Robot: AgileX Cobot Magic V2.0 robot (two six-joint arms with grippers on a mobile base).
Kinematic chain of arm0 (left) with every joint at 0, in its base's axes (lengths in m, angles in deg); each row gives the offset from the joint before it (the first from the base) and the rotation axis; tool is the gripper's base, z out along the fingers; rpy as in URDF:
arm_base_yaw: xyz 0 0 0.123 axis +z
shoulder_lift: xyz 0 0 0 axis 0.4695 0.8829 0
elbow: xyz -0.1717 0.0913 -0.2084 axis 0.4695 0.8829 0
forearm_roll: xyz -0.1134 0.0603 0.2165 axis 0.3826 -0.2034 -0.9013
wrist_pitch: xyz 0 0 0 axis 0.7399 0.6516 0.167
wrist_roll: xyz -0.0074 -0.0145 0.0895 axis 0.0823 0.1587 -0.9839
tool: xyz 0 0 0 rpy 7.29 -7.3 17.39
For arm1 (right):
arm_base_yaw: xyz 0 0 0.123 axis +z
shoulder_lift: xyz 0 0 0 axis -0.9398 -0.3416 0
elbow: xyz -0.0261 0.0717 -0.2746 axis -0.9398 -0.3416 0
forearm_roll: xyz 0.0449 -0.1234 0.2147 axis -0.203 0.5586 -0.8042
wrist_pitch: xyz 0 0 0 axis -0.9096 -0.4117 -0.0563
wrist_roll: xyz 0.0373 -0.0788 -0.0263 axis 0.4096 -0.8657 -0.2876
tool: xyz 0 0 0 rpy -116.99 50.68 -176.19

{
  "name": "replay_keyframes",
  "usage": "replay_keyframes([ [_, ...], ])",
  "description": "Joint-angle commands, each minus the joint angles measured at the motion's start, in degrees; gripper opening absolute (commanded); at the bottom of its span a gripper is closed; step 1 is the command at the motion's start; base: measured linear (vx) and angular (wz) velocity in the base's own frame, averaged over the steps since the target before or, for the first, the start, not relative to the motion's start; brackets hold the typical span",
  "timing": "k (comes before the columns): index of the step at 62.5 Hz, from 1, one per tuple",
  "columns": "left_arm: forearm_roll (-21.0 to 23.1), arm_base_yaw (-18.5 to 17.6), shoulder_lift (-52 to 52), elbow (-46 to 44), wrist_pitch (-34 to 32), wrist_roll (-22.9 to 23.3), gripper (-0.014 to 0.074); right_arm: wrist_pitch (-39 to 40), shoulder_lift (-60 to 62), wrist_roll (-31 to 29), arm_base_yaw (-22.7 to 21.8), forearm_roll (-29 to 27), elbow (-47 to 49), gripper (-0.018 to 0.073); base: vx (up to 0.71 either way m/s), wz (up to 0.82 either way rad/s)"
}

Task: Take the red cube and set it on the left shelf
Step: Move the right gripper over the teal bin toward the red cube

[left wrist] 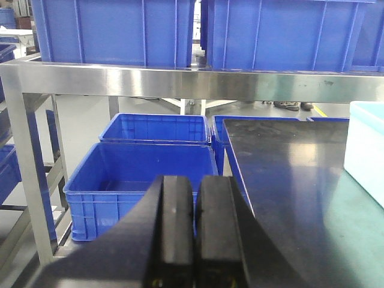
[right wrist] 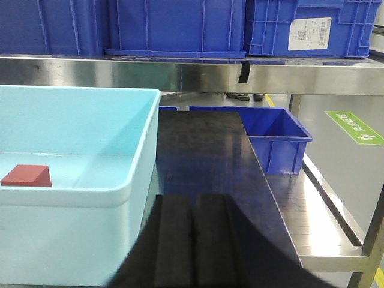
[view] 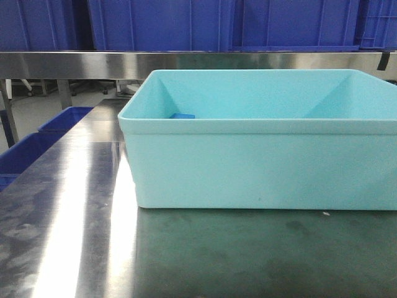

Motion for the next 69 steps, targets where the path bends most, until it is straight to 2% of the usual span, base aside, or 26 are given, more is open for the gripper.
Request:
replay_keyframes([
  [1, 0.21, -0.06, -0.7, 1.36, -5.2, 0.31, 0.0102, 4.71, 0.99, -0.31, -0.17, 0.11, 1.41, 0.0053, 0.0, 0.0],
  [33, 0.21, -0.06, -0.7, 1.36, -5.2, 0.31, 0.0102, 4.82, 0.99, -0.31, -0.17, 0.11, 1.41, 0.0053, 0.0, 0.0],
  [60, 0.21, -0.06, -0.7, 1.36, -5.2, 0.31, 0.0102, 10.93, 0.99, -0.31, -0.11, 0.03, 1.47, 0.0053, 0.0, 0.0],
  [64, 0.21, -0.06, -0.7, 1.36, -5.2, 0.31, 0.0102, 12.94, 0.99, -0.31, -0.11, -0.11, 2.4, 0.0053, 0.0, 0.0],
  [69, 0.21, -0.06, -0.7, 1.36, -5.2, 0.31, 0.0102, 11.52, 0.63, -0.31, -0.11, 0.02, 6.12, 0.0053, 0.0, 0.0],
])
